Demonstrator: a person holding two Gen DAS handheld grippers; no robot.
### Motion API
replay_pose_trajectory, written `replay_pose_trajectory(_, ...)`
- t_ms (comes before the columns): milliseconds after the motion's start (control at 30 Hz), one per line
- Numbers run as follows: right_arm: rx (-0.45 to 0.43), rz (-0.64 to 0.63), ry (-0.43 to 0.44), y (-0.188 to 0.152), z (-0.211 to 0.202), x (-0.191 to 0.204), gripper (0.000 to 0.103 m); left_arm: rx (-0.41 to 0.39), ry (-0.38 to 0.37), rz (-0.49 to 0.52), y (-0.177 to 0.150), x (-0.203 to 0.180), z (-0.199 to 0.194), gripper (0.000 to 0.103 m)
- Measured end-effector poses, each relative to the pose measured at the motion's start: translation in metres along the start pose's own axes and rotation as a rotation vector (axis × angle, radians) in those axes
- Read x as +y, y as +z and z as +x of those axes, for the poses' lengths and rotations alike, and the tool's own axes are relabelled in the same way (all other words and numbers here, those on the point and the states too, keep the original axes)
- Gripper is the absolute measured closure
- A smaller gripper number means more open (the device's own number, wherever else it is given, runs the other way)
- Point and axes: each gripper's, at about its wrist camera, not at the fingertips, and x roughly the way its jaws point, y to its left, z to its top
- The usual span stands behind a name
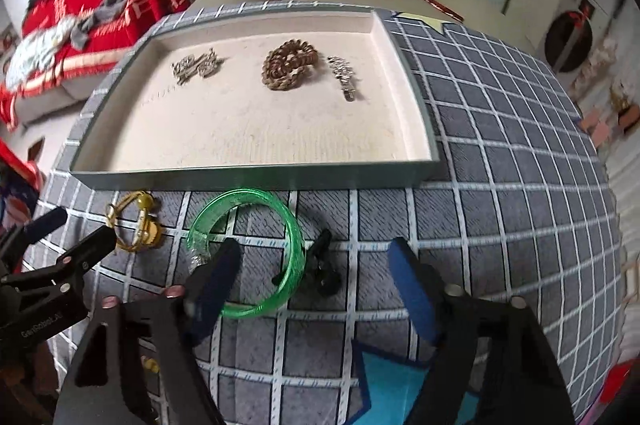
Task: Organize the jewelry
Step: 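Grasp the yellow beaded hair tie with the left tool while the right tool grasps the green bangle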
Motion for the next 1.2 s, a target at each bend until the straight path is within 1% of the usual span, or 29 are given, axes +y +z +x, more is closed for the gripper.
replay_pose_trajectory(200, -0.003, -0.104, -0.041, 0.008, 0.007, 0.017, 0.034, 0.006, 0.009, 0.010, 0.001, -0.008, 0.007, 0.001)
replay_pose_trajectory(233, -0.001, -0.120, -0.048, 0.009, 0.009, 0.020, 0.037, 0.007, 0.009, 0.011, 0.002, -0.009, 0.008, 0.003)
replay_pose_trajectory(267, 0.001, -0.132, -0.054, 0.009, 0.010, 0.022, 0.043, 0.007, 0.014, 0.014, 0.002, -0.010, 0.009, 0.006)
replay_pose_trajectory(300, 0.006, -0.144, -0.059, 0.010, 0.012, 0.024, 0.046, 0.003, 0.022, 0.021, 0.002, -0.012, 0.009, 0.006)
replay_pose_trajectory(367, 0.011, -0.156, -0.063, 0.010, 0.015, 0.027, 0.055, 0.002, 0.020, 0.030, 0.002, -0.015, 0.009, 0.006)
replay_pose_trajectory(400, 0.015, -0.164, -0.066, 0.009, 0.016, 0.028, 0.057, 0.002, 0.021, 0.032, 0.002, -0.016, 0.009, 0.006)
replay_pose_trajectory(467, 0.008, -0.175, -0.073, 0.007, 0.015, 0.030, 0.065, -0.010, 0.029, 0.047, 0.002, -0.019, 0.008, 0.013)
replay_pose_trajectory(500, 0.007, -0.179, -0.075, 0.007, 0.015, 0.031, 0.068, -0.011, 0.026, 0.051, 0.001, -0.019, 0.007, 0.014)
replay_pose_trajectory(600, -0.008, -0.176, -0.071, 0.007, 0.011, 0.031, 0.082, -0.006, 0.030, 0.043, 0.002, -0.019, 0.007, 0.015)
replay_pose_trajectory(667, -0.017, -0.158, -0.053, 0.006, 0.008, 0.029, 0.091, -0.012, 0.031, 0.047, 0.002, -0.021, 0.005, 0.027)
replay_pose_trajectory(733, -0.028, -0.133, -0.036, 0.007, 0.005, 0.027, 0.093, -0.006, 0.022, 0.054, 0.002, -0.022, 0.005, 0.029)
replay_pose_trajectory(833, -0.045, -0.083, -0.005, 0.004, -0.004, 0.019, 0.093, -0.010, 0.022, 0.061, 0.003, -0.022, 0.004, 0.038)
replay_pose_trajectory(933, -0.058, -0.047, 0.017, 0.003, -0.011, 0.013, 0.093, -0.007, 0.008, 0.056, 0.003, -0.022, 0.003, 0.039)
replay_pose_trajectory(967, -0.061, -0.040, 0.021, 0.002, -0.013, 0.012, 0.093, -0.008, 0.002, 0.053, 0.003, -0.022, 0.003, 0.040)
replay_pose_trajectory(1000, -0.066, -0.029, 0.028, 0.001, -0.015, 0.010, 0.093, -0.011, 0.000, 0.052, 0.003, -0.021, 0.002, 0.045)
replay_pose_trajectory(1033, -0.070, -0.018, 0.037, -0.001, -0.018, 0.008, 0.093, -0.015, -0.003, 0.056, 0.003, -0.022, 0.001, 0.056)
replay_pose_trajectory(1100, -0.075, 0.002, 0.055, -0.004, -0.024, 0.005, 0.093, -0.016, -0.031, 0.065, 0.003, -0.022, 0.001, 0.070)
replay_pose_trajectory(1133, -0.077, 0.008, 0.061, -0.005, -0.024, 0.005, 0.093, -0.014, -0.057, 0.069, 0.003, -0.022, 0.001, 0.085)
replay_pose_trajectory(1200, -0.083, 0.024, 0.075, -0.008, -0.029, 0.003, 0.093, -0.012, -0.088, 0.061, 0.002, -0.021, 0.000, 0.085)
